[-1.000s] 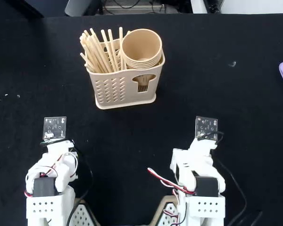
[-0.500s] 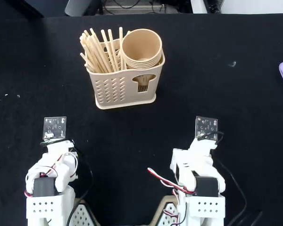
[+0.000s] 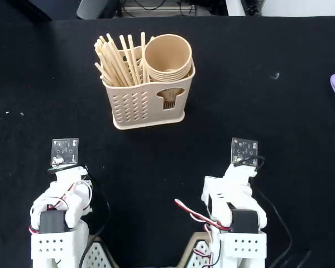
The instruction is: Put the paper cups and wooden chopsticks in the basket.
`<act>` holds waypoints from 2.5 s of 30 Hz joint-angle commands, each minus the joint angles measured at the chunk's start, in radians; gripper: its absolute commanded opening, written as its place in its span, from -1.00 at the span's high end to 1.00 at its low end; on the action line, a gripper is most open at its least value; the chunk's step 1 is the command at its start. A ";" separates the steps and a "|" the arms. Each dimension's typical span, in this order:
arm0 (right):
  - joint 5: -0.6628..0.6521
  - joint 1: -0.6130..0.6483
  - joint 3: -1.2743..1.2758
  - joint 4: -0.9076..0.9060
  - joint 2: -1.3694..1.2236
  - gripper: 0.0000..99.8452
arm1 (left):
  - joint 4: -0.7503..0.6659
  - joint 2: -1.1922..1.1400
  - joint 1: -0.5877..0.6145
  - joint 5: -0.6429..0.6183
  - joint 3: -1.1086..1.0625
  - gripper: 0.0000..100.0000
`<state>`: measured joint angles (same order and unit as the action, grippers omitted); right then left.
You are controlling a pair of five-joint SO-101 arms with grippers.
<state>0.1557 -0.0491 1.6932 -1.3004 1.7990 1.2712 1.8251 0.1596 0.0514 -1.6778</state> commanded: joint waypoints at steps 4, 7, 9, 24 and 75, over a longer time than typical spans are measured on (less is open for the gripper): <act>0.012 -0.011 -0.008 -0.006 0.096 0.98 | 0.005 0.003 -0.005 -0.002 -0.022 0.94; 0.012 -0.011 -0.008 -0.006 0.096 0.98 | 0.005 0.003 -0.005 -0.002 -0.022 0.94; 0.012 -0.011 -0.008 -0.006 0.096 0.98 | 0.005 0.003 -0.005 -0.002 -0.022 0.94; 0.012 -0.011 -0.008 -0.006 0.096 0.98 | 0.005 0.003 -0.005 -0.002 -0.022 0.94; 0.012 -0.011 -0.008 -0.006 0.096 0.98 | 0.005 0.003 -0.005 -0.002 -0.022 0.94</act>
<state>0.1557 -0.0491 1.6932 -1.3004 1.7990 1.2712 1.8251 0.1596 0.0514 -1.6778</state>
